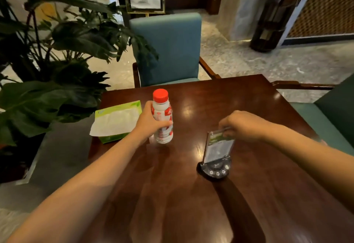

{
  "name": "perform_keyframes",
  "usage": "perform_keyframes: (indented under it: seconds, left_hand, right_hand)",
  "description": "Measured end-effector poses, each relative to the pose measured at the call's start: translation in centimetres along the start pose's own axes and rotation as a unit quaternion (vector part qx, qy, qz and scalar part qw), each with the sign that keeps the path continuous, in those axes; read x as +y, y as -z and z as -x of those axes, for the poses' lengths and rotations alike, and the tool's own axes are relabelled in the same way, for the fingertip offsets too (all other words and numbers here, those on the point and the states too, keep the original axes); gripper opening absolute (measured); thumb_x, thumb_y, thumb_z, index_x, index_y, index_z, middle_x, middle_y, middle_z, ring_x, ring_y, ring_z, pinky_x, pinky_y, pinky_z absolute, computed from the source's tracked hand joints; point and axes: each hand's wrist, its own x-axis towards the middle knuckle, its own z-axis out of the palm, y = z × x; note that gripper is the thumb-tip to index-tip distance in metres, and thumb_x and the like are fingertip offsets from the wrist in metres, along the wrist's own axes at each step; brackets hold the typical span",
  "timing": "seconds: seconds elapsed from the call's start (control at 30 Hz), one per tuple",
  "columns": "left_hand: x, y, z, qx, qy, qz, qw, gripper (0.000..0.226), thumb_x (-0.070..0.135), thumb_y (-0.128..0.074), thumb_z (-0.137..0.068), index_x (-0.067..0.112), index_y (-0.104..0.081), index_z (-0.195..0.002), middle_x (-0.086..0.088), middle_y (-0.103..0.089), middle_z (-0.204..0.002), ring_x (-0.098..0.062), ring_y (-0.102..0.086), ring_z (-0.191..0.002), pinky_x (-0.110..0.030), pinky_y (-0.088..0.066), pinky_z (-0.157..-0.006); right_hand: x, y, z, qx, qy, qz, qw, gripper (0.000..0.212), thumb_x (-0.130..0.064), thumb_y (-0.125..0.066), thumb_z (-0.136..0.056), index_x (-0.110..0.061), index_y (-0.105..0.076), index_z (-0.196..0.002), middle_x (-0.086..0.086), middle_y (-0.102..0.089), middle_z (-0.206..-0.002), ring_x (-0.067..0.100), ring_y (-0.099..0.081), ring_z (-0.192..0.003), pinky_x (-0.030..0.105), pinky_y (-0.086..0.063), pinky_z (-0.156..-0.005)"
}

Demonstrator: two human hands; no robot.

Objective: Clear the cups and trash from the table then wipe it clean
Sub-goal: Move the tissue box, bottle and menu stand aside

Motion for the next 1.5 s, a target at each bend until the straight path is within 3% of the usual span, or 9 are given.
perform_keyframes:
  seconds: [0.23, 0.47, 0.73, 0.93, 1.03, 1.13, 1.23, 1.37, 1.5]
  left_hand:
    - [-0.1, 0.1, -5.3, 0.02, 0.015, -0.044, 0.999, 0.075, 0.016, -0.082, -0.065, 0.017, -0.037, -0.125, -0.005, -0.055, -0.119, -0.022, -0.055, -0.105, -0.039, -0.048, -0.091]
    - [-1.6, 0.4, -7.9, 0.054, 0.041, -0.037, 0.997, 0.075, 0.012, -0.081, -0.066, 0.015, -0.036, -0.126, -0.008, -0.054, -0.125, -0.026, -0.054, -0.113, -0.045, -0.047, -0.097]
    - [-3.8, -0.4, -8.2, 0.057, 0.049, -0.05, 0.996, 0.077, 0.013, -0.082, -0.066, 0.013, -0.035, -0.126, -0.009, -0.054, -0.126, -0.026, -0.053, -0.114, -0.039, -0.046, -0.095]
    - [-4.1, -0.1, -7.6, 0.033, 0.041, -0.051, 0.997, 0.079, 0.017, -0.082, -0.067, 0.014, -0.032, -0.129, -0.008, -0.052, -0.127, -0.025, -0.052, -0.116, -0.041, -0.046, -0.099]
    - [-3.0, 0.7, -7.3, 0.013, 0.064, -0.043, 0.997, 0.08, 0.02, -0.08, -0.069, 0.016, -0.032, -0.133, -0.008, -0.051, -0.131, -0.026, -0.051, -0.119, -0.043, -0.045, -0.1]
    - [-1.2, 2.0, -6.7, -0.01, 0.07, -0.063, 0.996, 0.073, 0.026, -0.074, -0.076, 0.017, -0.035, -0.137, -0.006, -0.049, -0.138, -0.025, -0.048, -0.124, -0.038, -0.041, -0.099]
    - [0.6, 4.0, -5.5, -0.034, 0.068, -0.211, 0.974, 0.064, 0.04, -0.061, -0.085, 0.015, -0.036, -0.139, -0.008, -0.042, -0.145, -0.027, -0.042, -0.13, -0.036, -0.038, -0.099]
    - [2.4, 6.0, -2.5, -0.032, 0.081, -0.393, 0.916, 0.063, 0.052, -0.045, -0.09, 0.012, -0.037, -0.139, -0.011, -0.042, -0.145, -0.029, -0.043, -0.129, -0.038, -0.038, -0.101]
    - [4.2, 4.9, 2.4, -0.182, 0.123, -0.441, 0.87, 0.06, 0.057, -0.029, -0.093, 0.015, -0.046, -0.133, -0.009, -0.048, -0.14, -0.026, -0.046, -0.125, -0.033, -0.034, -0.102]
  right_hand:
    - [1.1, 4.4, -5.6, 0.069, 0.021, -0.018, 0.997, 0.02, -0.018, -0.06, -0.087, -0.016, -0.068, -0.106, 0.002, -0.069, -0.105, 0.018, -0.062, -0.095, 0.026, -0.042, -0.072]
    - [1.5, 4.4, -13.6, 0.133, -0.013, -0.048, 0.99, 0.024, -0.013, -0.059, -0.088, -0.011, -0.067, -0.11, 0.01, -0.067, -0.112, 0.028, -0.061, -0.1, 0.037, -0.049, -0.082]
    - [1.8, 4.4, -17.9, 0.101, -0.016, -0.064, 0.993, 0.026, -0.012, -0.056, -0.089, -0.01, -0.064, -0.115, 0.013, -0.063, -0.119, 0.03, -0.057, -0.106, 0.038, -0.047, -0.087]
    - [1.8, 2.8, -19.2, 0.109, -0.006, -0.1, 0.989, 0.02, -0.015, -0.051, -0.092, -0.007, -0.054, -0.11, 0.018, -0.058, -0.117, 0.033, -0.053, -0.105, 0.033, -0.039, -0.078]
    - [1.9, 2.8, -18.9, 0.081, 0.001, -0.098, 0.992, 0.038, -0.024, -0.06, -0.088, -0.009, -0.049, -0.121, 0.015, -0.054, -0.127, 0.03, -0.049, -0.115, 0.04, -0.044, -0.094]
    - [2.1, 3.8, -17.8, 0.057, -0.001, -0.086, 0.995, 0.069, -0.034, -0.064, -0.085, -0.013, -0.031, -0.142, 0.011, -0.04, -0.145, 0.031, -0.037, -0.131, 0.045, -0.035, -0.109]
    - [2.2, 5.2, -15.4, 0.071, -0.007, -0.09, 0.993, 0.077, -0.036, -0.064, -0.084, -0.016, -0.022, -0.146, 0.008, -0.028, -0.153, 0.031, -0.025, -0.138, 0.044, -0.027, -0.113]
    - [1.3, 6.4, -9.7, 0.044, 0.019, -0.124, 0.991, 0.067, -0.042, -0.058, -0.087, -0.019, -0.03, -0.144, 0.005, -0.038, -0.148, 0.024, -0.037, -0.133, 0.037, -0.034, -0.108]
    - [-0.9, 4.7, -4.0, -0.081, 0.008, -0.155, 0.985, 0.065, -0.053, -0.045, -0.09, -0.021, -0.03, -0.145, 0.001, -0.033, -0.152, 0.02, -0.035, -0.137, 0.032, -0.027, -0.111]
